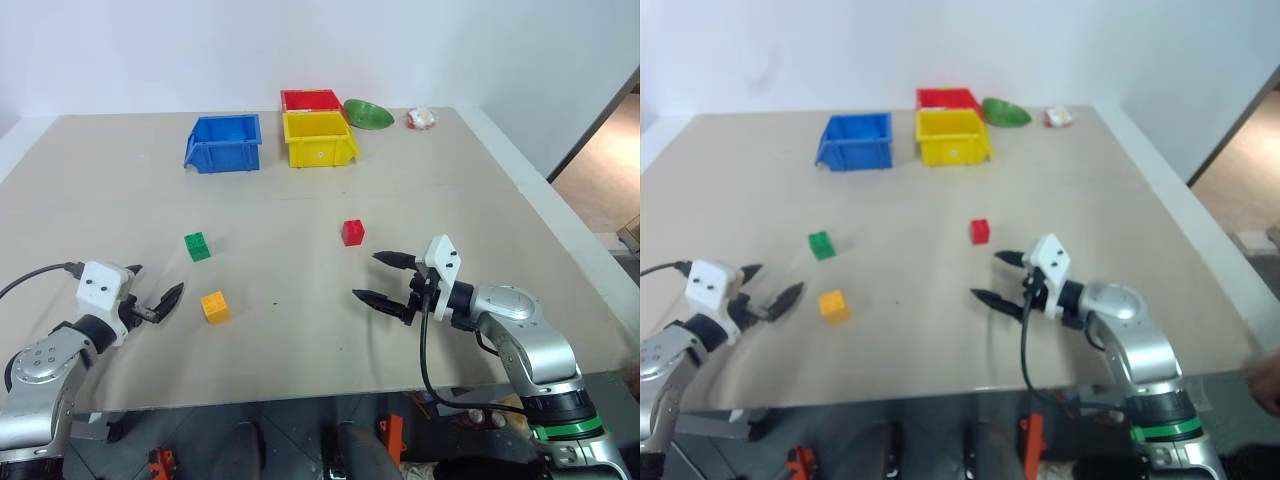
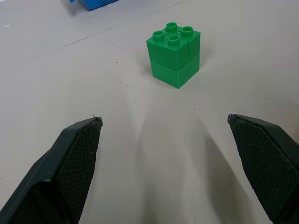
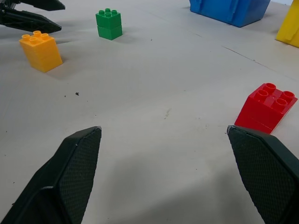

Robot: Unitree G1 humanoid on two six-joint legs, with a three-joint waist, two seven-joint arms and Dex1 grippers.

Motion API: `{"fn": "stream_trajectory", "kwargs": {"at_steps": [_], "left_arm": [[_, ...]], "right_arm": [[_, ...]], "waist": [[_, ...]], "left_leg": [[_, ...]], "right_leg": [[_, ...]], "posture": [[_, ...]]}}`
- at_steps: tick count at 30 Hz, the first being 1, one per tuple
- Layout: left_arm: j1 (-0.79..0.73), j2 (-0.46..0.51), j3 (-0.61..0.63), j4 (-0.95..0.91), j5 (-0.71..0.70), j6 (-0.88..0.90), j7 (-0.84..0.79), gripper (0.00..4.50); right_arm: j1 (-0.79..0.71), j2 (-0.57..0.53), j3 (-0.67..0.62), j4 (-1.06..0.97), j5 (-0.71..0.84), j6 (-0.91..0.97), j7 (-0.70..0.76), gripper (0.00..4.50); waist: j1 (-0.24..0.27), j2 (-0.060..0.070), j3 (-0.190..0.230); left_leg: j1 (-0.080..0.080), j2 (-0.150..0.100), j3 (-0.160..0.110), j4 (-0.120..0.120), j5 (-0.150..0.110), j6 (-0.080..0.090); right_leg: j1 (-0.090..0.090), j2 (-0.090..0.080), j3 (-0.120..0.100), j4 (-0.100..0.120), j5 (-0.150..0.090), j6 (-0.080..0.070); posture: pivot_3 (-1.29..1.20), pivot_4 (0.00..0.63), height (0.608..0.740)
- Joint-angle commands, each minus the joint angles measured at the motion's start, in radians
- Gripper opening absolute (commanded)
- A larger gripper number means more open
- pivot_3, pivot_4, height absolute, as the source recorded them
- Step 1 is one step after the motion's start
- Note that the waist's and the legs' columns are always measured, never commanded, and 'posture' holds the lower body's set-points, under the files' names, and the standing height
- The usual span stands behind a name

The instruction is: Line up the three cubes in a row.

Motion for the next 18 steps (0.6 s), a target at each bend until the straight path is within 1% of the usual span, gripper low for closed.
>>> {"fn": "stream_trajectory", "kwargs": {"at_steps": [1, 4, 18], "left_arm": [[0.003, 0.014, 0.013, -0.008, 0.018, -0.036, 0.008, 4.46], [0.015, 0.002, 0.020, -0.007, 0.011, -0.051, 0.005, 4.46], [0.016, 0.005, 0.014, 0.003, 0.017, -0.064, 0.015, 4.46]], "right_arm": [[0.003, -0.017, -0.021, -0.029, 0.013, -0.019, 0.011, 4.50], [0.014, -0.023, -0.014, -0.032, 0.010, -0.026, 0.023, 4.50], [-0.005, -0.021, -0.008, -0.020, 0.006, -0.021, 0.024, 4.50]], "waist": [[0.000, 0.000, 0.000], [0.000, 0.000, 0.000], [0.000, 0.000, 0.000]], "left_leg": [[0.000, 0.000, 0.000, 0.000, 0.000, 0.000], [0.000, 0.000, 0.000, 0.000, 0.000, 0.000], [0.000, 0.000, 0.000, 0.000, 0.000, 0.000]], "right_leg": [[0.000, 0.000, 0.000, 0.000, 0.000, 0.000], [0.000, 0.000, 0.000, 0.000, 0.000, 0.000], [0.000, 0.000, 0.000, 0.000, 0.000, -0.001]], "posture": [[0.00, 0.150, 0.740], [0.00, 0.150, 0.740], [0.00, 0.150, 0.740]]}}
